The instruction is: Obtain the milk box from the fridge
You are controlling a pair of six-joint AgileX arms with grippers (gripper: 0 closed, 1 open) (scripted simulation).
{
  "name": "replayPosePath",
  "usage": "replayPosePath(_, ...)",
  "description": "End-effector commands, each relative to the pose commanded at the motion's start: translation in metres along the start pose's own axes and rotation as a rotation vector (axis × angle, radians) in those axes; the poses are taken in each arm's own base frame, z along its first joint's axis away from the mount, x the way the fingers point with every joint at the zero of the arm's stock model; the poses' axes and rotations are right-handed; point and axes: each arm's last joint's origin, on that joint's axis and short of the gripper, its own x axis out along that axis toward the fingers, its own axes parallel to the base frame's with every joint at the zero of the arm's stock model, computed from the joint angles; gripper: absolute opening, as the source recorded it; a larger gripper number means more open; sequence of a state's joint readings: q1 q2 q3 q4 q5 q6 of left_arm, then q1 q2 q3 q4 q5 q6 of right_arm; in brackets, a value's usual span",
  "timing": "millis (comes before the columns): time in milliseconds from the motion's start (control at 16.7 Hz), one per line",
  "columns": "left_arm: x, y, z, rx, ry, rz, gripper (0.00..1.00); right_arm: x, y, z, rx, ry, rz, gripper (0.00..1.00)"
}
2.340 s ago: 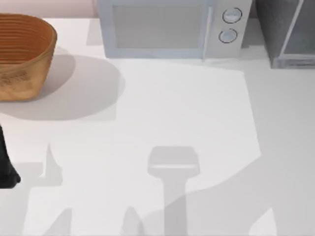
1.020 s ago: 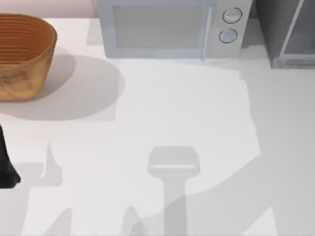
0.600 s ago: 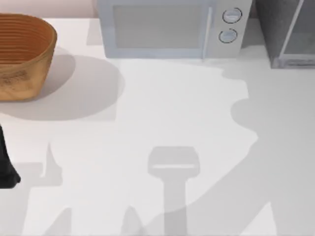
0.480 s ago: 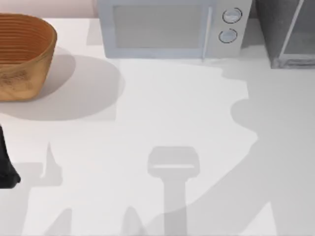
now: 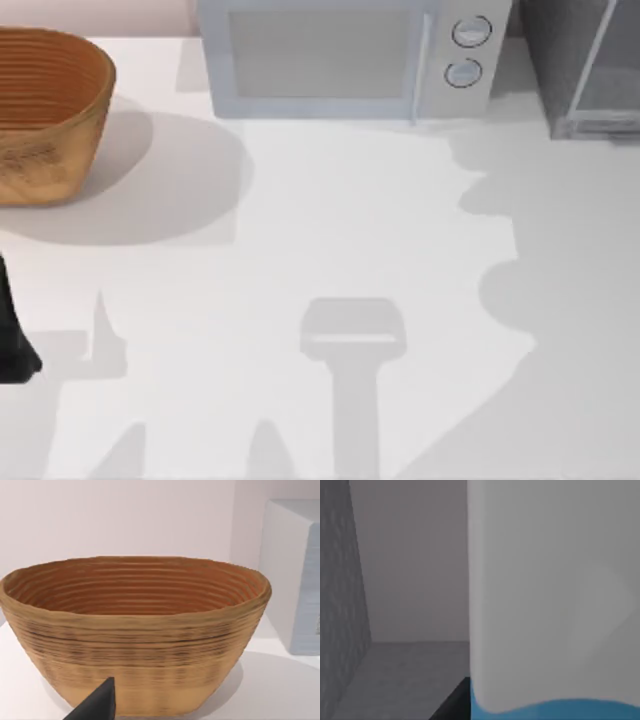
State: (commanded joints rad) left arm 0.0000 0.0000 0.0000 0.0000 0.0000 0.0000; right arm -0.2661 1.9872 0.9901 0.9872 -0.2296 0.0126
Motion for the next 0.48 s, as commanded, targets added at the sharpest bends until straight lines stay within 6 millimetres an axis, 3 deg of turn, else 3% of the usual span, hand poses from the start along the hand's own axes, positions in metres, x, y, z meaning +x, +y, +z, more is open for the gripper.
replayPosePath(240,0.000,0.000,0.000,0.000,0.000,0.000,1.00,-0.035,0.001,-0.002,0.000,-0.002,0.001,0.00)
replayPosePath(480,0.000,0.000,0.000,0.000,0.000,0.000,1.00,-0.039,0.001,-0.001,-0.002,-0.007,0.002,0.00)
